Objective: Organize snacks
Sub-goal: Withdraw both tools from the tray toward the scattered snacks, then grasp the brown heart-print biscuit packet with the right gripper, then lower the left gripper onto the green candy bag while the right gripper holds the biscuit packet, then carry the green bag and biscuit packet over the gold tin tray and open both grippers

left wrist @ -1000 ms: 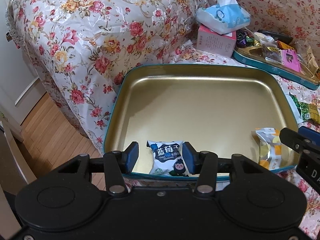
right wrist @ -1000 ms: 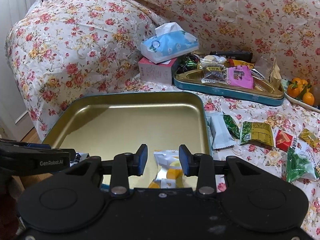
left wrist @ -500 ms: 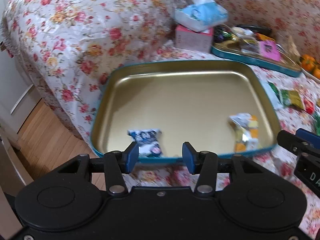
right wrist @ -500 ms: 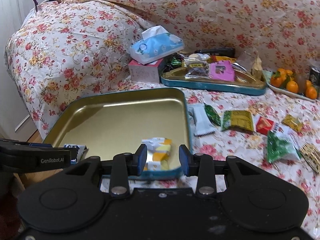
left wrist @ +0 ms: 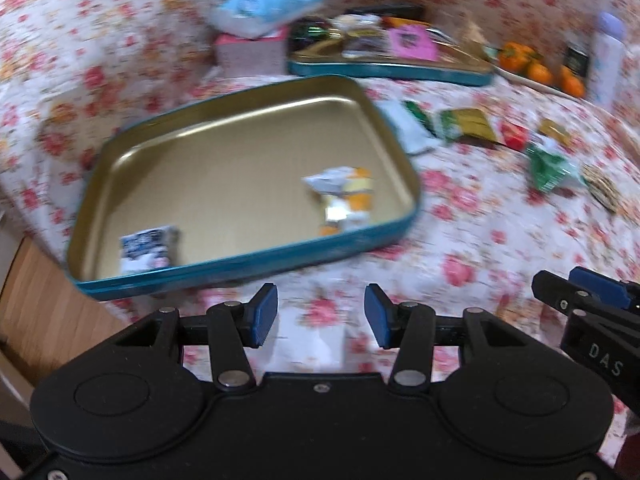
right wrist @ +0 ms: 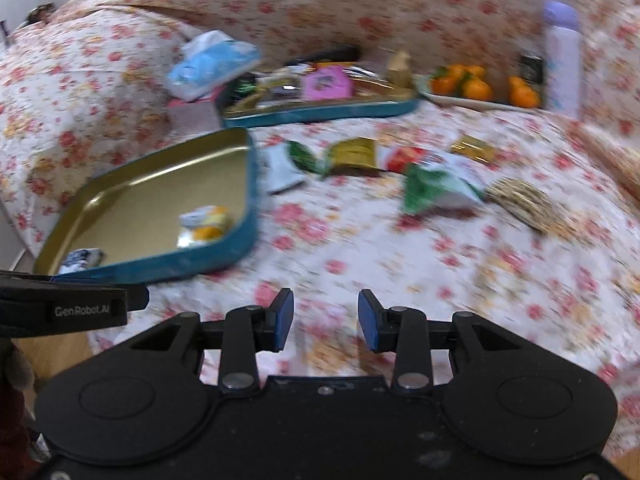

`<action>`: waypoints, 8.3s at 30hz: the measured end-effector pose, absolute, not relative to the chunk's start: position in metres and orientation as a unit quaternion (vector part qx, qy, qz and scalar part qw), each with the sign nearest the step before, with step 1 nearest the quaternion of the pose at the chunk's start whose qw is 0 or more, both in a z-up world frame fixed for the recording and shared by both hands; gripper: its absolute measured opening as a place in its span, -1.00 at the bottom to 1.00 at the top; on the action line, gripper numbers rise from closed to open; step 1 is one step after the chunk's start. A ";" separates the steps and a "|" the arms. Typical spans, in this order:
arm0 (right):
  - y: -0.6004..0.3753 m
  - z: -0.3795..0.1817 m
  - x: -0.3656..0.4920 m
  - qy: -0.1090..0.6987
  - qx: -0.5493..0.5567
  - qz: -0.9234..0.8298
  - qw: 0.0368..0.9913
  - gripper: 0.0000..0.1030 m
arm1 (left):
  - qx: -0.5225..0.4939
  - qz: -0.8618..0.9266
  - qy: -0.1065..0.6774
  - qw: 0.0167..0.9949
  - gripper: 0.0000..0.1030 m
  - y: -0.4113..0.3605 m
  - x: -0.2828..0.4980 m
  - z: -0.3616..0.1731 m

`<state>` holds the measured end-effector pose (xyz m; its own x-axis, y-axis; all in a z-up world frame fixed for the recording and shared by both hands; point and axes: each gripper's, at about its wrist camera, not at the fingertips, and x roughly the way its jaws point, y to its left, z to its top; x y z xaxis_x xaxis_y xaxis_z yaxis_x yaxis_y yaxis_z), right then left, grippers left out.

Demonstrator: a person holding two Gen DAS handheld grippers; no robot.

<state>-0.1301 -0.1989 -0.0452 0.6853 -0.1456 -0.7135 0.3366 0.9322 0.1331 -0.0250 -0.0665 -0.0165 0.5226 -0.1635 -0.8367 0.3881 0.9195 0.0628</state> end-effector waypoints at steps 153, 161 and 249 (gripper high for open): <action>-0.347 -0.088 -0.105 0.290 0.093 -0.240 0.922 -0.28 | 0.118 -0.317 0.422 0.841 0.12 -0.212 0.021 -0.021; -0.349 -0.088 -0.107 0.288 0.100 -0.236 0.923 -0.28 | 0.147 -0.346 0.426 0.823 0.12 -0.240 0.025 -0.029; -0.105 -0.007 -0.103 0.318 0.028 0.038 0.947 -0.30 | 0.035 -0.083 0.466 0.880 -0.05 0.024 0.020 -0.012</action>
